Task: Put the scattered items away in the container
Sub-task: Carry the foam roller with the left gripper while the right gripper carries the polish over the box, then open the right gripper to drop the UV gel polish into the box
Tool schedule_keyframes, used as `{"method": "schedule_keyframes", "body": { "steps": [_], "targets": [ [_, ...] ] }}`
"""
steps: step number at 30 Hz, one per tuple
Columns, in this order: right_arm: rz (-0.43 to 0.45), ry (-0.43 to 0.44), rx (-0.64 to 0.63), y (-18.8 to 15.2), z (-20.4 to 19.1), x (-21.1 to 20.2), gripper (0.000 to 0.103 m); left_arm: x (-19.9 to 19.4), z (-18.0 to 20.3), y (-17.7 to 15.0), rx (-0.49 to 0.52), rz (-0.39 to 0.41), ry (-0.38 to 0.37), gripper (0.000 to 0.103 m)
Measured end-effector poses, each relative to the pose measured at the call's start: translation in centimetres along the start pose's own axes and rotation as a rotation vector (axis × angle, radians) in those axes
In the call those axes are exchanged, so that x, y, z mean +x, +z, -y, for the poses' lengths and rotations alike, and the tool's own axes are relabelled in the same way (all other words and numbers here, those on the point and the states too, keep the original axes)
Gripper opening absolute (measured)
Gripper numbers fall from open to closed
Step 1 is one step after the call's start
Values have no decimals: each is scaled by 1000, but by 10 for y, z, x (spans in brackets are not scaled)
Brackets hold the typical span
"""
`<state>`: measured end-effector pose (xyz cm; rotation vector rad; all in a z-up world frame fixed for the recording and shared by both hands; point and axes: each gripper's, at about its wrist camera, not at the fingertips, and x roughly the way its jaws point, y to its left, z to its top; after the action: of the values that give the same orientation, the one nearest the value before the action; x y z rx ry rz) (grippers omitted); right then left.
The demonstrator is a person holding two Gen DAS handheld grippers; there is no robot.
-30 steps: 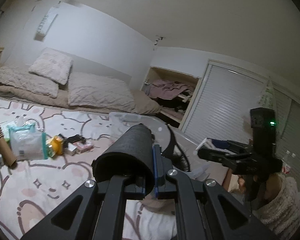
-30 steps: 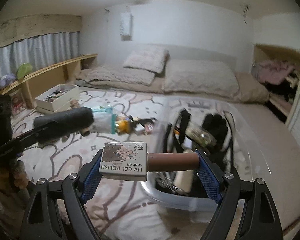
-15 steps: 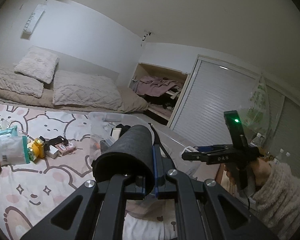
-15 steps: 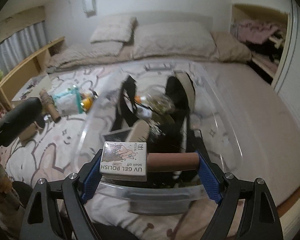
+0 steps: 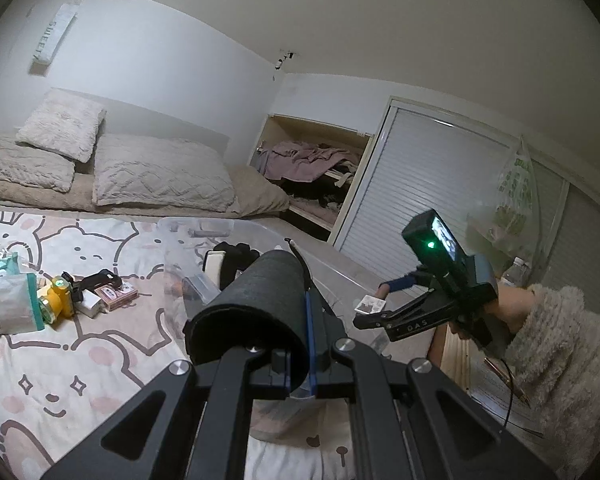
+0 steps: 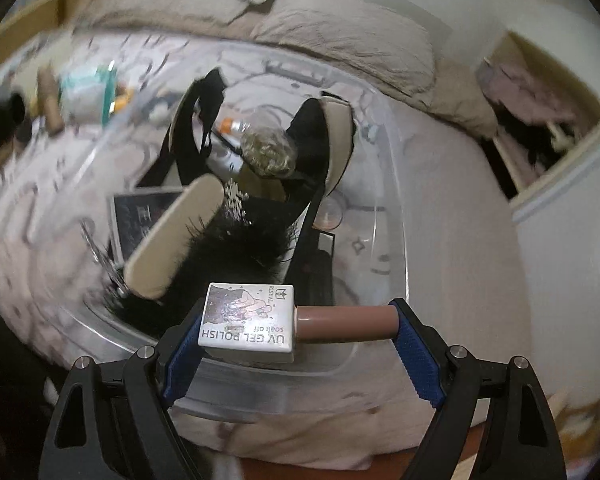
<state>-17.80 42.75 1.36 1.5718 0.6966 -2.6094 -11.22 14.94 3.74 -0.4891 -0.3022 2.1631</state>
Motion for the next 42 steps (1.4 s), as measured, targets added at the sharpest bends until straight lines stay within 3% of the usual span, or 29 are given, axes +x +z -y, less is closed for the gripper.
{"method": "schedule_keyframes", "body": {
  "steps": [7,12,24,27,36,42],
  "targets": [
    [-96,-136,-249,11,-5,12,87,18,5,1,-6,-10,-26,6],
    [-191,-154,-353,13,-6,28,87,33,7,0,-20,-19,-48,6],
    [-402,-95,-284,23,7,45,88,49,4,-4,-39,-46,-58,6],
    [-400,-104,-264,24,10,44,100,50,4,-4,-42,-50,-57,6],
    [-343,-85,-245,22,14,34,101,54,3,-4,-55,-59,-66,6],
    [-227,-40,-182,19,22,17,101,65,2,-3,-73,-86,-88,6]
  ]
}}
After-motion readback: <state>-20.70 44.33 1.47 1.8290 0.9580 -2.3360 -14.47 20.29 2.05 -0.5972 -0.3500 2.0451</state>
